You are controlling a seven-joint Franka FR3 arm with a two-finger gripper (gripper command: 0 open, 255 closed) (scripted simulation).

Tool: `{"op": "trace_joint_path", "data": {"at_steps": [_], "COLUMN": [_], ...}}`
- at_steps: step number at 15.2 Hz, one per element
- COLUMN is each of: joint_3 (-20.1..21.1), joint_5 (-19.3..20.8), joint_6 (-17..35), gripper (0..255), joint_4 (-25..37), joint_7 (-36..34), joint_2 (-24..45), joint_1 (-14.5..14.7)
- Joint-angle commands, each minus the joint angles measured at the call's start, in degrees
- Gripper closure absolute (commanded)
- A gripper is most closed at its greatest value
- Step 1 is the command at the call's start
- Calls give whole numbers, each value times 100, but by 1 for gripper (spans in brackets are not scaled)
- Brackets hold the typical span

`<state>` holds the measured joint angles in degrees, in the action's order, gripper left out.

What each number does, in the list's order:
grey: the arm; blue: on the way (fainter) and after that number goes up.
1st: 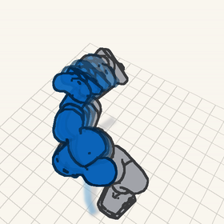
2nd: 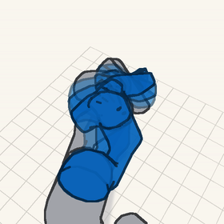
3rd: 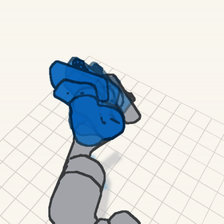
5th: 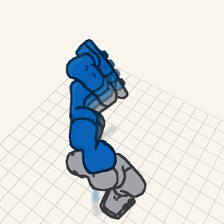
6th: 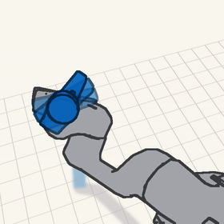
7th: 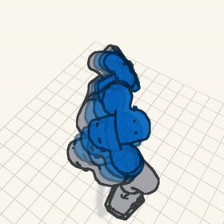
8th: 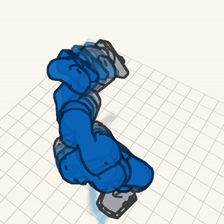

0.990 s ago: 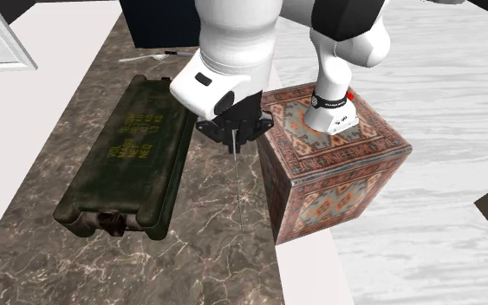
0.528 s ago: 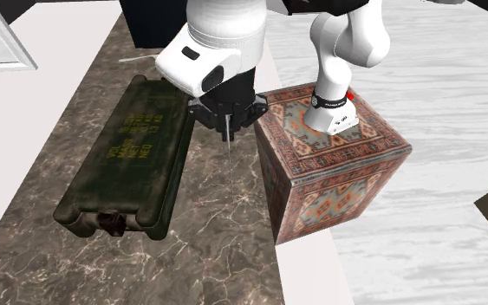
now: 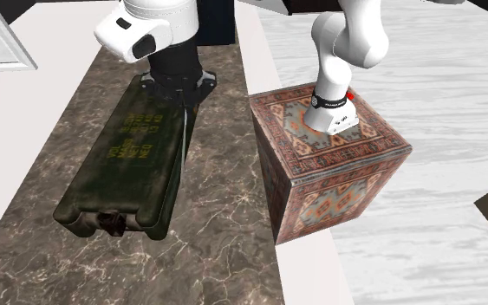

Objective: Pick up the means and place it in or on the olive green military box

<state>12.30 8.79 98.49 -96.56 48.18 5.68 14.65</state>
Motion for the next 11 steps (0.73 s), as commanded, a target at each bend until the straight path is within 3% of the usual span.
{"op": "trace_joint_path", "data": {"at_steps": [1,11], "joint_3": [-110,-591], "joint_5": [28,119], "joint_6": [-39,-331], "gripper": [255,255], "joint_4": [205,1637], "joint_7": [252,1432], "joint_2": [133,1111], "joint_1": [-128,-759]}}
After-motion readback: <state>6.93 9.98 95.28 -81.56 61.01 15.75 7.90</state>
